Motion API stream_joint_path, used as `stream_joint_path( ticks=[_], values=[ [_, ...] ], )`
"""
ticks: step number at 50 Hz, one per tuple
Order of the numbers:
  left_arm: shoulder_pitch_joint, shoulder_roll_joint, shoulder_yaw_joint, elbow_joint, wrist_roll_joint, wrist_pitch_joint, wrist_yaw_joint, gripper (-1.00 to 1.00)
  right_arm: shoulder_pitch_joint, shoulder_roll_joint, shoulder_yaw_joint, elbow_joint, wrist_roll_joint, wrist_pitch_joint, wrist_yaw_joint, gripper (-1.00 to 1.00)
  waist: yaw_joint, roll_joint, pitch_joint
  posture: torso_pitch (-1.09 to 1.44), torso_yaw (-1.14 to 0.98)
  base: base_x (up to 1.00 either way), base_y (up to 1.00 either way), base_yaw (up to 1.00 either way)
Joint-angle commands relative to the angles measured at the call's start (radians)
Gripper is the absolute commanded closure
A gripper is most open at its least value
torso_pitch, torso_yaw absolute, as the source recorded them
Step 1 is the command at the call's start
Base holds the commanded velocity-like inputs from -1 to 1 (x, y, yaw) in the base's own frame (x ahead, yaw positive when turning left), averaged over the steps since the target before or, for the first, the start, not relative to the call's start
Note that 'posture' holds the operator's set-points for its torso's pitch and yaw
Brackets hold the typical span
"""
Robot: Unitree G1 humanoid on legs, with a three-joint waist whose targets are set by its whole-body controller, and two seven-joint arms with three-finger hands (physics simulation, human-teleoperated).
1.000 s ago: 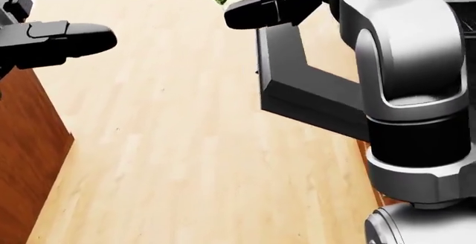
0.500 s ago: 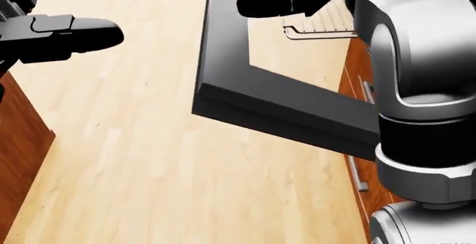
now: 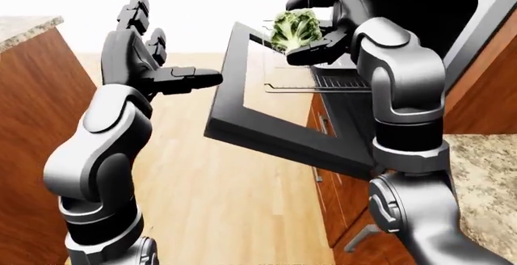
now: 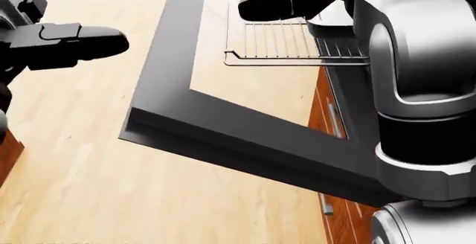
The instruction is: Place the broccoli on the rack of the oven.
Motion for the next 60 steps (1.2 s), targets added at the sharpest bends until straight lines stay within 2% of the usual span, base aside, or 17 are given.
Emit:
stream_joint_path(
  ticks=[1, 8, 14, 19, 20, 27, 30, 33, 38, 41, 43, 45, 46, 48, 54, 59, 60],
  values=[
    [-0.040, 0.021, 0.032, -0.037, 0.006, -0.037, 0.005, -1.00, -0.056, 0.000, 0.004, -0.049, 0.004, -0.035, -0.001, 1.00, 0.010, 0.007, -0.038, 0.00, 0.00, 0.08, -0.40, 0.00],
    [-0.038, 0.021, 0.031, -0.041, 0.004, -0.037, 0.007, -1.00, -0.050, -0.001, 0.001, -0.058, 0.004, -0.033, -0.001, 1.00, 0.010, 0.058, -0.033, 0.00, 0.00, 0.05, -0.34, 0.00],
    [-0.042, 0.022, 0.031, -0.039, 0.003, -0.035, 0.008, -1.00, -0.061, -0.003, -0.002, -0.053, 0.008, -0.037, -0.007, 1.00, 0.000, 0.031, -0.016, 0.00, 0.00, 0.00, -0.02, 0.00],
    [-0.041, 0.022, 0.032, -0.041, 0.001, -0.034, 0.010, -1.00, -0.061, -0.006, 0.002, -0.050, 0.006, -0.032, -0.001, 1.00, -0.012, 0.066, -0.019, 0.00, 0.00, 0.00, 0.00, 0.00],
    [-0.039, 0.022, 0.032, -0.039, 0.002, -0.037, 0.009, -1.00, -0.064, -0.007, 0.002, -0.049, 0.005, -0.030, -0.001, 1.00, -0.014, 0.056, -0.017, 0.00, 0.00, 0.01, 0.00, 0.00],
    [-0.037, 0.023, 0.032, -0.038, 0.001, -0.039, 0.008, -1.00, -0.080, -0.010, 0.001, -0.035, 0.002, -0.030, 0.004, 1.00, -0.004, 0.055, -0.050, 0.00, 0.00, 0.03, -0.03, 0.00],
    [-0.037, 0.024, 0.032, -0.033, 0.001, -0.044, 0.006, -1.00, -0.084, -0.011, 0.001, -0.031, 0.001, -0.031, 0.005, 1.00, -0.004, 0.094, -0.035, 0.00, 0.00, 0.05, -0.17, 0.00],
    [-0.038, 0.024, 0.033, -0.037, 0.000, -0.040, 0.008, -1.00, -0.077, -0.006, 0.002, -0.032, 0.000, -0.036, 0.002, 1.00, -0.001, 0.104, -0.047, 0.00, 0.00, 0.05, -0.22, 0.00],
    [-0.036, 0.023, 0.030, -0.036, 0.002, -0.041, 0.008, -1.00, -0.063, -0.005, 0.000, -0.043, 0.002, -0.036, 0.001, 1.00, 0.000, 0.093, -0.038, 0.00, 0.00, 0.05, -0.36, 0.00],
    [-0.035, 0.023, 0.031, -0.038, 0.001, -0.041, 0.008, -1.00, -0.058, -0.003, 0.000, -0.051, 0.003, -0.033, -0.001, 1.00, 0.007, 0.062, -0.041, 0.00, 0.00, 0.05, -0.41, 0.00],
    [-0.034, 0.023, 0.031, -0.039, 0.001, -0.040, 0.007, -1.00, -0.059, -0.003, 0.000, -0.052, 0.003, -0.032, -0.002, 1.00, 0.014, 0.027, -0.044, 0.00, 0.00, 0.05, -0.39, 0.00],
    [-0.038, 0.023, 0.032, -0.040, 0.000, -0.036, 0.009, -1.00, -0.061, -0.004, 0.000, -0.049, 0.004, -0.034, -0.003, 1.00, 0.017, -0.049, -0.061, 0.00, 0.00, 0.05, -0.39, 0.00],
    [-0.037, 0.024, 0.032, -0.039, 0.000, -0.036, 0.008, -1.00, -0.061, -0.003, 0.000, -0.049, 0.004, -0.033, -0.003, 1.00, 0.011, 0.000, -0.047, 0.00, 0.00, 0.05, -0.38, 0.00],
    [-0.038, 0.024, 0.032, -0.040, 0.000, -0.036, 0.009, -1.00, -0.064, -0.004, 0.000, -0.048, 0.004, -0.032, -0.003, 1.00, 0.010, -0.006, -0.043, 0.00, 0.00, 0.05, -0.38, 0.00],
    [-0.040, 0.022, 0.030, -0.039, 0.001, -0.037, 0.010, -1.00, -0.067, -0.005, 0.000, -0.042, 0.006, -0.038, -0.003, 1.00, 0.010, 0.049, -0.030, 0.00, 0.00, 0.05, -0.37, 0.00],
    [-0.036, 0.023, 0.032, -0.044, -0.001, -0.037, 0.009, -1.00, -0.066, -0.003, 0.001, -0.047, 0.007, -0.043, -0.005, 1.00, 0.007, 0.021, -0.013, 0.00, 0.00, 0.00, -0.01, 0.00],
    [-0.035, 0.023, 0.032, -0.045, -0.001, -0.035, 0.010, -1.00, -0.069, -0.003, 0.000, -0.046, 0.007, -0.041, -0.005, 1.00, 0.008, 0.019, -0.029, 0.00, 0.00, 0.00, 0.11, 0.00]
  ],
)
